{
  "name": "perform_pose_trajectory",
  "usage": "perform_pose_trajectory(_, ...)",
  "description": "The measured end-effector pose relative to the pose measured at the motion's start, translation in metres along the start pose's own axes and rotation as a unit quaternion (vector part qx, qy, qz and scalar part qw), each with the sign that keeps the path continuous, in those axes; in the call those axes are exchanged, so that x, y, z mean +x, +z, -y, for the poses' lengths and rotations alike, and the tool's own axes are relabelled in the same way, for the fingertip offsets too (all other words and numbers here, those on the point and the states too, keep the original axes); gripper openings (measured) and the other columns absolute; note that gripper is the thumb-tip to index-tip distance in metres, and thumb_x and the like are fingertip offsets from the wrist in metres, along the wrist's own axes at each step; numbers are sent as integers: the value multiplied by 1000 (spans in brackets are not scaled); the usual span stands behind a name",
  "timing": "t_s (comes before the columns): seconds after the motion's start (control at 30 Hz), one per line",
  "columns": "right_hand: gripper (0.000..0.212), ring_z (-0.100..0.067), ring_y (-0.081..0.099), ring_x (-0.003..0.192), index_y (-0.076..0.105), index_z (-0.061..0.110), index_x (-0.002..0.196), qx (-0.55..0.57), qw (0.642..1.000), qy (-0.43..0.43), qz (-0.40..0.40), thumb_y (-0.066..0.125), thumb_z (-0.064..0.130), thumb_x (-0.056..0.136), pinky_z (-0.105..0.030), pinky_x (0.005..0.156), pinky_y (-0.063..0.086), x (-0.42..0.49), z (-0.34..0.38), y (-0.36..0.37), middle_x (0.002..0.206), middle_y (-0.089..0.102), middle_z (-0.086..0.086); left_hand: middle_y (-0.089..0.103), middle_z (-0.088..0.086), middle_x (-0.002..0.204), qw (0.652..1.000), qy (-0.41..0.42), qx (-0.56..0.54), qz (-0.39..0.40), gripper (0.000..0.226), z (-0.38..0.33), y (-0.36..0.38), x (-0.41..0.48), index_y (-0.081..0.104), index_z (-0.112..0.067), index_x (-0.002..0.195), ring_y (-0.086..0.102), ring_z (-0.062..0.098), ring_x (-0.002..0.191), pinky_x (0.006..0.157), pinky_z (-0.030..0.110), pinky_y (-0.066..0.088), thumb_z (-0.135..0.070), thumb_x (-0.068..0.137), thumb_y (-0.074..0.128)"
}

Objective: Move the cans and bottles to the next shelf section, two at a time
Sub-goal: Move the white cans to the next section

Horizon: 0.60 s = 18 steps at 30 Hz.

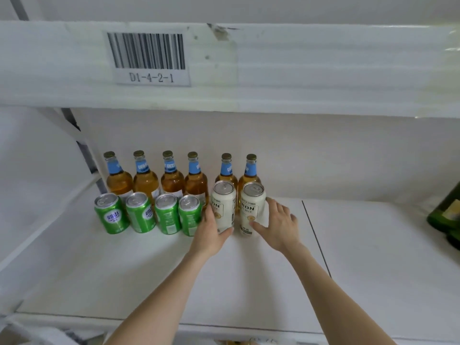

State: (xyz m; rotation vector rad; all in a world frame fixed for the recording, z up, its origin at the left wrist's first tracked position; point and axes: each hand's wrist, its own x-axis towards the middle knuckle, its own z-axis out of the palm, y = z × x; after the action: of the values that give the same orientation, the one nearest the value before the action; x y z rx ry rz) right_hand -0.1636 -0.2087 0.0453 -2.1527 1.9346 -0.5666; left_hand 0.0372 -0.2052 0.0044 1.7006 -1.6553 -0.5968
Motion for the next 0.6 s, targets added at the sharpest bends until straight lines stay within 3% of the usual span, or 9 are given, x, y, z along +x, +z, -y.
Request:
perform_pose_trajectory(0.1,77,-26,46,130,32,20,148,112,993,-2,28,64,56,87,-45,103,41,19,-4,5,143,51,2,45,1,146,997,-22,-73,-4,84,5,6,15,28,-13,147,47,16,131,107,29,39,-28,82,78)
perform_pose_trajectory(0.17,70,-22,53,123,38,21,143,232,971,1,53,70,46,86,-36,96,46,27,-5,6,131,57,6,51,-6,137,989,-45,-144,3,76,9,9,20,34,-16,144,51,11,125,100,23,40,-21,83,78)
perform_pose_trajectory(0.27,61,-14,58,115,46,22,135,351,932,19,91,78,32,84,-16,82,45,36,-7,7,122,62,12,60,-9,131,971,-70,-228,20,73,17,11,26,42,-29,138,58,11,120,101,30,47,-20,78,82)
perform_pose_trajectory(0.37,58,-11,60,112,52,25,127,417,902,36,104,83,28,78,-22,84,50,43,-10,14,118,67,11,64,-12,127,957,-77,-278,38,74,21,10,30,45,-40,128,62,9,116,102,38,50,-22,71,87)
perform_pose_trajectory(0.5,57,-14,62,107,55,22,120,476,871,54,106,87,17,73,-23,80,51,47,-12,18,112,70,4,68,-7,124,946,-79,-313,37,88,19,8,28,48,-32,131,65,11,112,95,39,55,-31,55,92)
perform_pose_trajectory(0.6,63,-19,65,107,57,21,119,504,855,60,105,90,20,66,-33,86,55,48,-16,18,111,72,0,68,-9,123,944,-80,-315,50,84,19,6,25,49,-37,129,65,10,112,92,35,55,-20,59,93)
